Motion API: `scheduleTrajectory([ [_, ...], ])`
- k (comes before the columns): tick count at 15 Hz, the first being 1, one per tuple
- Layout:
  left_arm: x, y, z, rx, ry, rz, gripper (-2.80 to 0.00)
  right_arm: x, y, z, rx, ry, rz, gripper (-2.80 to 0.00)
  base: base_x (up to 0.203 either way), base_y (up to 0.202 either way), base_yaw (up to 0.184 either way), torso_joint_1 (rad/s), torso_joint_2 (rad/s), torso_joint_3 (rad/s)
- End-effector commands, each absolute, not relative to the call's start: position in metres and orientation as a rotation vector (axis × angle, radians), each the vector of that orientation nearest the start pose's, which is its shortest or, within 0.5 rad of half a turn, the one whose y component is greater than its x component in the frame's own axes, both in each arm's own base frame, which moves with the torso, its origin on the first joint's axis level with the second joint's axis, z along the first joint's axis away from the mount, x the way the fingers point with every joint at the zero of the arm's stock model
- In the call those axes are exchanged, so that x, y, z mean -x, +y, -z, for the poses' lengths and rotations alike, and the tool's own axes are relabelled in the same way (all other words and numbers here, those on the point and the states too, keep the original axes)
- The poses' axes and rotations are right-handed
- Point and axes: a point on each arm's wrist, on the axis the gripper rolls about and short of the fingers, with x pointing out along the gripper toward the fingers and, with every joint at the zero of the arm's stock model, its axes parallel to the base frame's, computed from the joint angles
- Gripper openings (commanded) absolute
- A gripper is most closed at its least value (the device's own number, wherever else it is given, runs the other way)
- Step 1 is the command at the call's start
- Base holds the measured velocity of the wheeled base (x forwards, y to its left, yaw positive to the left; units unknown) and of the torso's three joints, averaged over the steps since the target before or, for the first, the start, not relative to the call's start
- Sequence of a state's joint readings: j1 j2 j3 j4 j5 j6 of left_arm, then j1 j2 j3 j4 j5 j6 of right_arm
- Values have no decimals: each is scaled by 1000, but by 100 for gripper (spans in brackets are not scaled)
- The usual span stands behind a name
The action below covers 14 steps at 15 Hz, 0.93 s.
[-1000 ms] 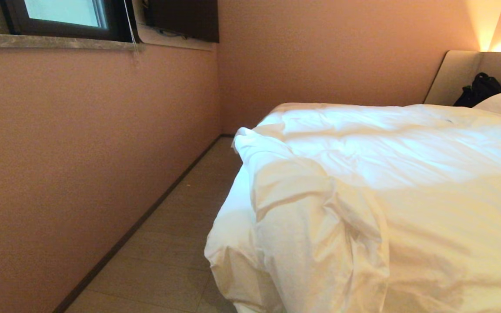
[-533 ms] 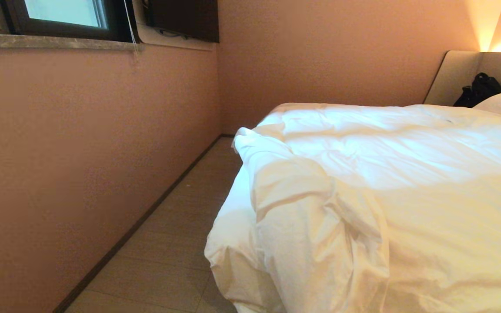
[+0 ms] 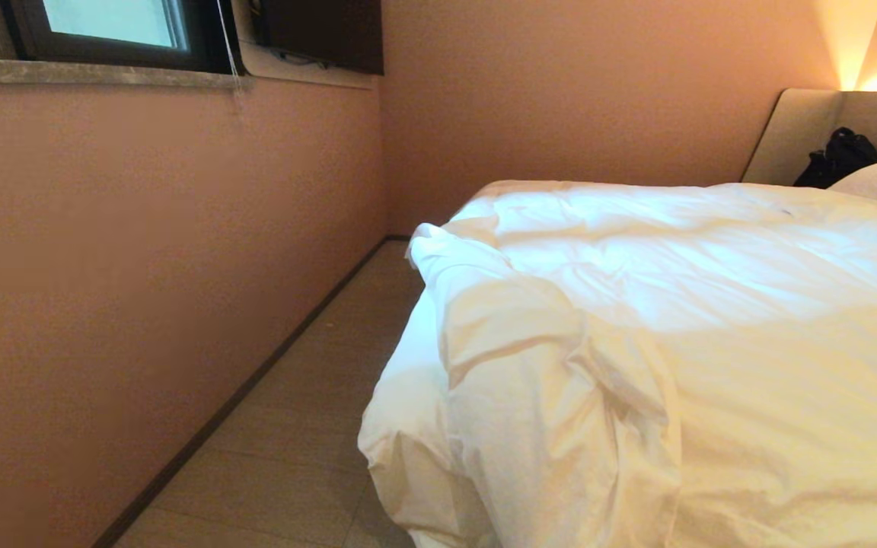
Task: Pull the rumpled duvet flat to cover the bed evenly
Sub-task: Flatten the corners of the folded blanket
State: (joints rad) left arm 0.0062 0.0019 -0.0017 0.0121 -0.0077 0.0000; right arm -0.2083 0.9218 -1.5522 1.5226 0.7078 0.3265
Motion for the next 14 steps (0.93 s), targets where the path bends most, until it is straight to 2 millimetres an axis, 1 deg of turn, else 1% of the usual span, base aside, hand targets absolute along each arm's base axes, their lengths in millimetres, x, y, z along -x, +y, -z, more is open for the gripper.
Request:
scheduleTrajectory([
  [1, 23, 0, -75, 0, 12, 2, -280, 62, 28, -307, -450, 773, -364, -280, 0, 0, 0, 0, 0, 0],
  [4, 23, 0, -75, 0, 12, 2, -280, 73, 34, -287, -358, 602, -188, -280, 0, 0, 0, 0, 0, 0],
  [6, 23, 0, -75, 0, 12, 1, -280, 76, 37, -272, -276, 442, -78, -280, 0, 0, 0, 0, 0, 0],
  [8, 23, 0, -75, 0, 12, 2, -280, 76, 37, -264, -198, 270, 10, -280, 0, 0, 0, 0, 0, 0],
  [9, 23, 0, -75, 0, 12, 2, -280, 73, 35, -265, -176, 218, 26, -280, 0, 0, 0, 0, 0, 0],
  [11, 23, 0, -75, 0, 12, 1, -280, 68, 30, -265, -173, 211, 8, -280, 0, 0, 0, 0, 0, 0],
  [13, 23, 0, -75, 0, 12, 0, -280, 71, 26, -263, -164, 211, -55, -280, 0, 0, 0, 0, 0, 0],
  [14, 23, 0, -75, 0, 12, 2, -280, 75, 23, -262, -154, 203, -118, -280, 0, 0, 0, 0, 0, 0],
])
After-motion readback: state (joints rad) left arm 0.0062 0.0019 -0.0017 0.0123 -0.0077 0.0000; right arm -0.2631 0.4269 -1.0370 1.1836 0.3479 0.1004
